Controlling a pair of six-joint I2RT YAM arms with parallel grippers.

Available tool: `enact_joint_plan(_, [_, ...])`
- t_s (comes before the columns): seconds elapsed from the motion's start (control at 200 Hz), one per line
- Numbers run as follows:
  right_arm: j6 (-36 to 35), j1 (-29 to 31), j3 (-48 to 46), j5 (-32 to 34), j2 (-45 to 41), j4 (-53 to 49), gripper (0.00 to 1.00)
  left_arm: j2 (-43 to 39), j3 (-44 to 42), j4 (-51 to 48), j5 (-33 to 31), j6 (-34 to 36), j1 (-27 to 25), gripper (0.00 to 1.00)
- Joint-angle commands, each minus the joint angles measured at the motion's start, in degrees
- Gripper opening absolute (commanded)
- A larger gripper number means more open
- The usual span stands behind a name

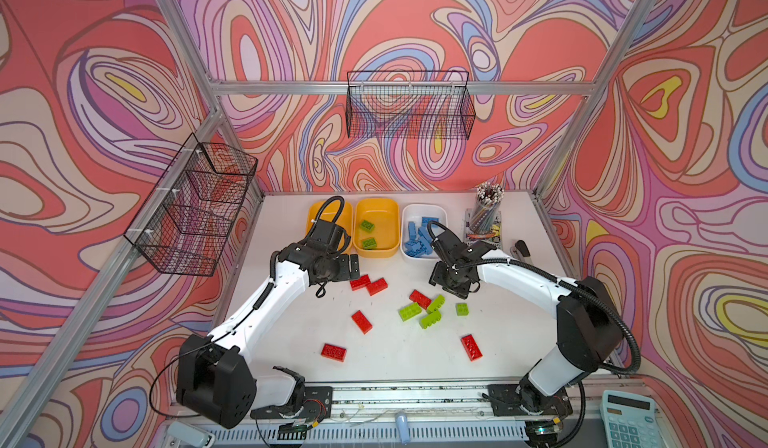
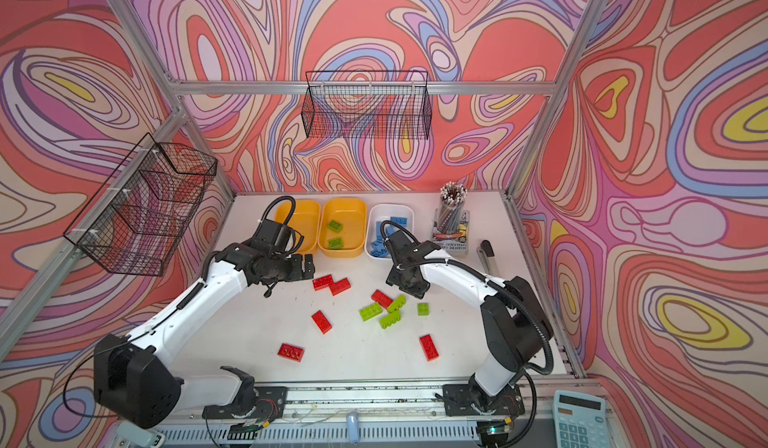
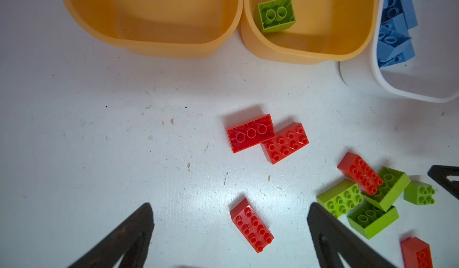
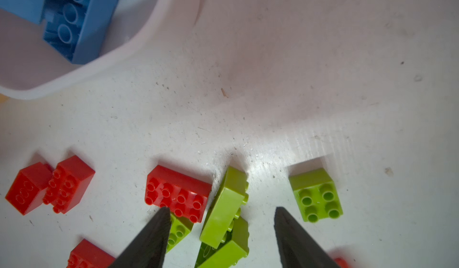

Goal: Sort the legos into containers by color
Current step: 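Lower the right gripper onto a green brick while the left gripper withdraws, then close the right gripper on the green brick and lift it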

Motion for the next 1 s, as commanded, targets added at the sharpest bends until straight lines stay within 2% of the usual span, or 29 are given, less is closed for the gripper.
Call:
enact_joint_plan(0.0, [4.94,0.84,-0.97,0.98,-0.89,3.23,0.68,-2.22,-2.13,0.94,0.76,-0.44,0.27,1.0])
enact_joint_plan(0.18, [8.41,1.42,-4.49,-1.06,-0.45,7.29,0.64,-3.59,-3.5,0.94,0.75,0.11,0.29,1.0])
enact_joint_plan(0.506, [11.05,3.03,-8.06,0.32,0.02,9.09,0.62,-4.31,-4.81,0.75,1.25,2.59,0.29,1.0])
enact_joint_plan(0.666, [11.87,4.32,-9.16,0.66,1.01,9.98,0.56,-4.34,-5.13,0.78,0.94,4.18,0.24,1.0])
enact_joint_plan(0.997, [10.75,5.1,-9.01,2.93,3.31,9.41,0.45,-4.66,-6.74,3.1,2.4,2.6,0.31,1.0])
